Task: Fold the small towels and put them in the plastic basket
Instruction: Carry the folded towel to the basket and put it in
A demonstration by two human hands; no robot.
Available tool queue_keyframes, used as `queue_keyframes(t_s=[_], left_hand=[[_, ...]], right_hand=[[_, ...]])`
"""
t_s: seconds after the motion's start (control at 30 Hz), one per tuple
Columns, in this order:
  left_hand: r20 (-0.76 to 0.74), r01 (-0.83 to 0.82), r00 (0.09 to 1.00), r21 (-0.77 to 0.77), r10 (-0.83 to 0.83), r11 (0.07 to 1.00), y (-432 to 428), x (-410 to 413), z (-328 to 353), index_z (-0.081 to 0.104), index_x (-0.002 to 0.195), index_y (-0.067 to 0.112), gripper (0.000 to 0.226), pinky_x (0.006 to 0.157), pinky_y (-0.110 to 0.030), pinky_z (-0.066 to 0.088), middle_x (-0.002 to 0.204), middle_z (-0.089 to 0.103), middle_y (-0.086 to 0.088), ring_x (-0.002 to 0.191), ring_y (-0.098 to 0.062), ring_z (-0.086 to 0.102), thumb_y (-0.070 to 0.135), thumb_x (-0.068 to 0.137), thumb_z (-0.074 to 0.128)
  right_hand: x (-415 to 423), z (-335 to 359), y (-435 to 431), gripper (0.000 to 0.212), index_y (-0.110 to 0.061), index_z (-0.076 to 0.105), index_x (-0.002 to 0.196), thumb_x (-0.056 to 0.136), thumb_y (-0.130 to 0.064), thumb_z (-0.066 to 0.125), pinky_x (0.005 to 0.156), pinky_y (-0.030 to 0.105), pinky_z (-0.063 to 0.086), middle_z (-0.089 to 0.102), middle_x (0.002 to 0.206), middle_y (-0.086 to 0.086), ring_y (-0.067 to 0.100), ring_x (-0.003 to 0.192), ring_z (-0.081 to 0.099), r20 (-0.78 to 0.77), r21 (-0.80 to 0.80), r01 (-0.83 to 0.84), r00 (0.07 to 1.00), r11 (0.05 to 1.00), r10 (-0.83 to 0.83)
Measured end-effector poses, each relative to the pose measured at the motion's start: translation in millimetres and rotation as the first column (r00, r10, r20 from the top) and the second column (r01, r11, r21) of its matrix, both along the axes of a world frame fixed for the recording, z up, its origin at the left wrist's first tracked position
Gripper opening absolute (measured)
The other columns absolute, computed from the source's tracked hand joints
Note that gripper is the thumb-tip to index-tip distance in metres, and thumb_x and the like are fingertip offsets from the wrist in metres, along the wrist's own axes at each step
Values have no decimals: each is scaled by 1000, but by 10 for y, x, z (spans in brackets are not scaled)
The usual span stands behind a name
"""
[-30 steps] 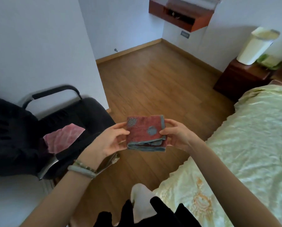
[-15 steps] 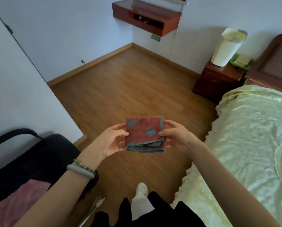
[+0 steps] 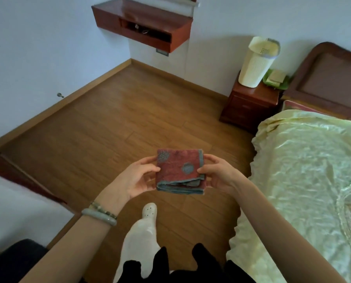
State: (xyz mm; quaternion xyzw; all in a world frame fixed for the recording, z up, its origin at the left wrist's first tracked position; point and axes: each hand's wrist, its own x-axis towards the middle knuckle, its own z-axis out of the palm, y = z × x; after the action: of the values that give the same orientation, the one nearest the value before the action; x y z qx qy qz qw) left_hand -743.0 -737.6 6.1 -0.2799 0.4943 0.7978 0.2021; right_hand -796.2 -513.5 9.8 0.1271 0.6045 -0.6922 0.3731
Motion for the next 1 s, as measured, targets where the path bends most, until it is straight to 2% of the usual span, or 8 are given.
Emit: queue_keyframes(t_s=[0.13, 0.23, 0.4, 0.47, 0.57, 0.67, 0.8, 1.0], left_hand=[[-14, 61, 998, -5, -61, 998, -233, -869, -36, 60, 118, 16, 38, 60, -36, 54, 99, 61, -9, 81, -20, 58, -7, 89, 49], [3, 94, 996, 4, -94, 996, -423, -1556, 31, 61, 112, 17, 34, 55, -32, 55, 96, 61, -9, 80, -21, 58, -6, 89, 50], [-19, 204, 979, -17, -204, 979, -659, -2623, 173, 62, 109, 17, 33, 54, -32, 53, 93, 61, -7, 77, -19, 58, -5, 89, 49], [-15, 234, 972, -27, -234, 972, -689, -2985, 201, 63, 108, 18, 33, 50, -30, 54, 90, 62, -7, 73, -19, 59, -6, 89, 49], [-1, 256, 967, -3, -256, 967, -692, -3487, 185, 63, 111, 18, 35, 47, -30, 54, 90, 62, -8, 73, -19, 60, -6, 89, 50], [7, 275, 961, 20, -276, 961, -647, -4005, 122, 62, 115, 17, 37, 52, -33, 57, 97, 60, -10, 81, -20, 58, -6, 88, 50], [1, 294, 956, 27, -295, 955, -537, -4770, 41, 62, 113, 19, 36, 60, -37, 57, 102, 61, -10, 86, -21, 59, -5, 89, 50], [-11, 305, 952, 16, -305, 952, -280, -6054, 41, 61, 116, 17, 38, 58, -37, 58, 107, 61, -11, 89, -22, 60, -6, 88, 50]], right_hand=[[-772, -49, -212, 52, -17, 44, 125, 83, 12, 54, 78, 45, 54, 60, 108, 13, 27, 96, 63, -2, -4, 60, 998, 998, -60], [-1361, -32, -396, 54, -16, 43, 128, 82, 11, 55, 79, 45, 54, 58, 117, 16, 31, 104, 60, 13, -14, 115, 993, 993, -115], [-2179, 7, -621, 52, -14, 44, 127, 82, 12, 54, 81, 45, 54, 59, 114, 16, 31, 105, 60, 16, -63, 238, 971, 969, -238], [-2477, 28, -655, 53, -13, 44, 128, 82, 12, 53, 79, 45, 54, 60, 111, 16, 31, 102, 61, 11, -63, 267, 964, 962, -267], [-2917, 41, -660, 54, -12, 43, 128, 82, 12, 54, 73, 43, 56, 59, 113, 16, 31, 102, 62, 17, -60, 300, 954, 952, -299], [-3388, 5, -596, 55, -13, 44, 129, 81, 11, 55, 80, 45, 54, 56, 121, 18, 33, 108, 59, 14, -54, 322, 947, 945, -322], [-4128, -89, -474, 56, -12, 45, 130, 80, 9, 58, 77, 42, 55, 56, 121, 17, 31, 107, 60, -14, -35, 323, 946, 946, -323], [-5425, -146, -183, 58, -11, 46, 130, 78, 9, 60, 80, 48, 56, 56, 123, 18, 34, 108, 61, -46, -55, 330, 942, 943, -332]])
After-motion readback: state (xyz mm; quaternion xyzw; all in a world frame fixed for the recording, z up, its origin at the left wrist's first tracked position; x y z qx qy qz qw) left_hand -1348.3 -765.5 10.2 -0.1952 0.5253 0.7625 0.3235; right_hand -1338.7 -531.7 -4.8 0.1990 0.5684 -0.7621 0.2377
